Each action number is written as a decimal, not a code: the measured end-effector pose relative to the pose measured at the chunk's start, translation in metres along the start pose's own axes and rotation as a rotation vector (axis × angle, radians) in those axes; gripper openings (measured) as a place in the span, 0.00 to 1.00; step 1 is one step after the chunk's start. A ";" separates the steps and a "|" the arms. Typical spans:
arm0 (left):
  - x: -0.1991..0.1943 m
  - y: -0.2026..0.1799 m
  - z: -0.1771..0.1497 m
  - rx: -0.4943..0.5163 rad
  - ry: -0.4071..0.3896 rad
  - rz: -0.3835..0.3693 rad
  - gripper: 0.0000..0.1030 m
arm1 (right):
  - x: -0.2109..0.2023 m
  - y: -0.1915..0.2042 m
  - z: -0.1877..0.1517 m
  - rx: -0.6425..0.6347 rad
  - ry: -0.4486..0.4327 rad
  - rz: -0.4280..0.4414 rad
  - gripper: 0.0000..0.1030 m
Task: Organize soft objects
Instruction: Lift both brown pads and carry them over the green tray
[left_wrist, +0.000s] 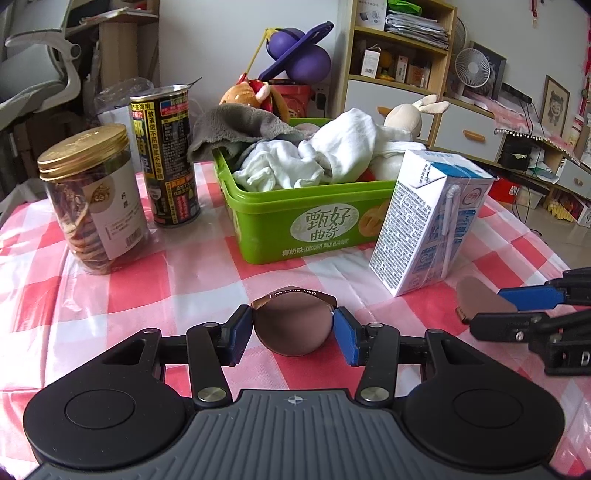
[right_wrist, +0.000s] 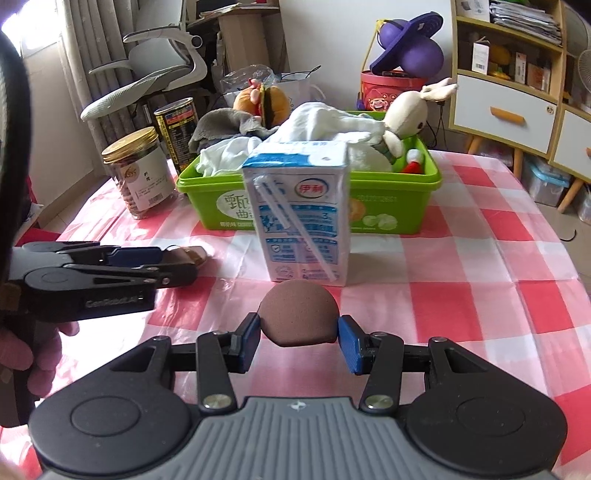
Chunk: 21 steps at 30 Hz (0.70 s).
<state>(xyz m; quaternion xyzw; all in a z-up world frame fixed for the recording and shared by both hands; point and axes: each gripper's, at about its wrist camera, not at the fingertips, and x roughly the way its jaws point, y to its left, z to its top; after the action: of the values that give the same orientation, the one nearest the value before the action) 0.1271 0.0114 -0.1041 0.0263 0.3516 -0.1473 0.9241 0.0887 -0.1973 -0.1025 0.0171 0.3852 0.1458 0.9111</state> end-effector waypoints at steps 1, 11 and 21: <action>-0.002 0.000 0.000 0.001 -0.001 -0.003 0.48 | -0.001 -0.002 0.000 0.003 0.001 -0.003 0.19; -0.023 0.002 0.006 -0.021 -0.018 -0.028 0.48 | -0.018 -0.032 0.008 0.092 -0.016 -0.029 0.19; -0.046 0.001 0.019 -0.071 -0.056 -0.042 0.48 | -0.036 -0.050 0.023 0.196 -0.069 -0.004 0.19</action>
<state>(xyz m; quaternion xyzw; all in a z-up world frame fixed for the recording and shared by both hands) 0.1077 0.0214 -0.0597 -0.0179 0.3311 -0.1549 0.9306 0.0934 -0.2534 -0.0684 0.1105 0.3658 0.1048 0.9181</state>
